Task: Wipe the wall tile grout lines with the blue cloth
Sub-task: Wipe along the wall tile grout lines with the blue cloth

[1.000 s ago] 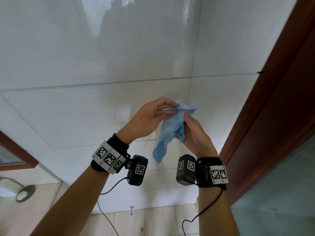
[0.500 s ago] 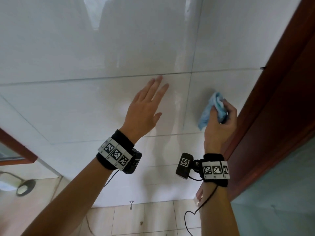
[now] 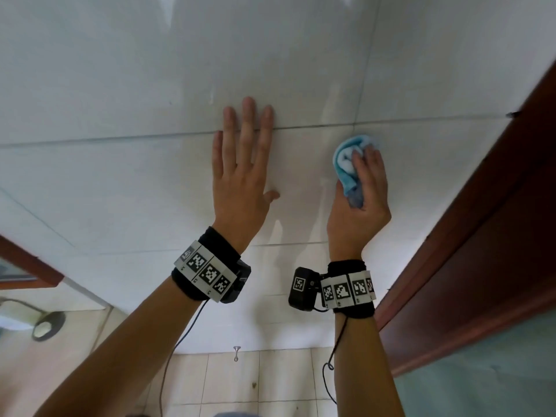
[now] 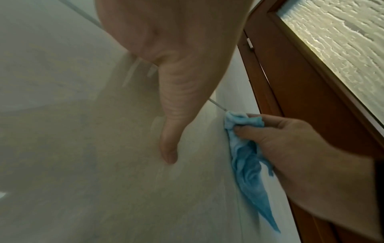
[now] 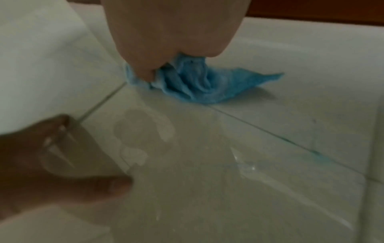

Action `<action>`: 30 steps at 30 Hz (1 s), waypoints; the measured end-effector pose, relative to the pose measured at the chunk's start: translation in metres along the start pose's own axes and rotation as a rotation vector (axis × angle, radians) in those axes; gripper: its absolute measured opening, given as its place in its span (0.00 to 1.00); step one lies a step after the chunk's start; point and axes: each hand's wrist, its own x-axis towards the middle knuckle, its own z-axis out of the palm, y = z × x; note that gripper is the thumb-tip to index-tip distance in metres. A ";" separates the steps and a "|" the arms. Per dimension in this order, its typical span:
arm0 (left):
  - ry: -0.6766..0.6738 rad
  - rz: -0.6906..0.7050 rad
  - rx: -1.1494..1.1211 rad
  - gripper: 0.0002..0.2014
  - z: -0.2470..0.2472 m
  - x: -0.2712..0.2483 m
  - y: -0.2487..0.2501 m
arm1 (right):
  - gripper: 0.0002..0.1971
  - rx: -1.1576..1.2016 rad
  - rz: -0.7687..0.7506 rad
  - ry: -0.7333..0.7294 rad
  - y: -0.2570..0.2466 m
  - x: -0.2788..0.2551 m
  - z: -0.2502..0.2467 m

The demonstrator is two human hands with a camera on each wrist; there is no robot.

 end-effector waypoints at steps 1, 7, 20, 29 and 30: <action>0.000 0.001 0.002 0.72 0.001 0.000 0.001 | 0.16 -0.032 -0.020 0.010 0.007 -0.004 0.001; 0.002 -0.014 0.029 0.73 0.004 0.002 0.005 | 0.18 -0.196 -0.138 -0.015 0.050 -0.041 -0.008; -0.021 -0.009 0.025 0.72 -0.001 0.000 0.006 | 0.24 -0.211 0.323 -0.050 0.093 -0.150 -0.061; -0.028 0.007 0.032 0.71 -0.001 -0.001 0.004 | 0.23 -0.086 0.808 0.233 0.063 -0.151 -0.052; -0.028 0.008 0.034 0.71 -0.001 -0.002 0.005 | 0.22 -0.085 0.801 0.241 0.058 -0.148 -0.048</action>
